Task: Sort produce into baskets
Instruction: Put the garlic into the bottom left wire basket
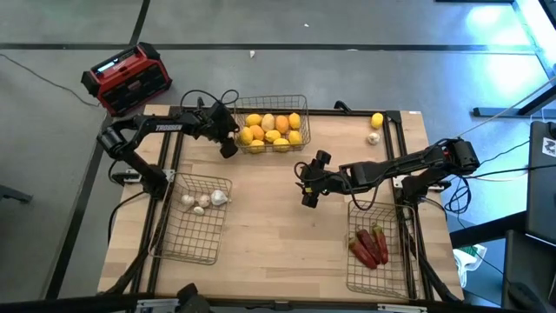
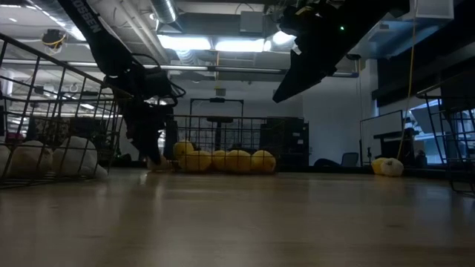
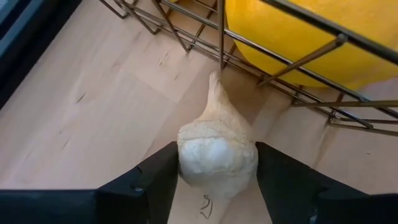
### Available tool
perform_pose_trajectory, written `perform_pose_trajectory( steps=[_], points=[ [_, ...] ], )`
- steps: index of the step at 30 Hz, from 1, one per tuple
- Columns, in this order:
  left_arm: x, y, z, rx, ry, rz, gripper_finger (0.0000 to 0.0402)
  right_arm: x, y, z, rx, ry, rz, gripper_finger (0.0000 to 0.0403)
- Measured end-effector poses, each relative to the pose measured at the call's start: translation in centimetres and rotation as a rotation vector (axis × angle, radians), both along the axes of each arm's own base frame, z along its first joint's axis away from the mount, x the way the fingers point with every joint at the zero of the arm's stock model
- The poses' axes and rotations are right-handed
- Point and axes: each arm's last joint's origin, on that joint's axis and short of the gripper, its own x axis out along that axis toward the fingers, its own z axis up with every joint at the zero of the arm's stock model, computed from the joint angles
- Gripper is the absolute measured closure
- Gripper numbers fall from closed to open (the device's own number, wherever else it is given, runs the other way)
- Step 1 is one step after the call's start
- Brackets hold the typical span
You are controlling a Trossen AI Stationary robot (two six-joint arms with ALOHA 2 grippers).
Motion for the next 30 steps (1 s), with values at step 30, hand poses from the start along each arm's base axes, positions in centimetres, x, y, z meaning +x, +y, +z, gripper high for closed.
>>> perform_pose_trajectory(
  steps=[30],
  points=[
    [-4.2, -5.7, 10.2, 0.175, -0.213, 0.133, 0.0245, 0.0, 0.0, 0.0, 0.033, -0.019, -0.034, 0.0150]
  ],
)
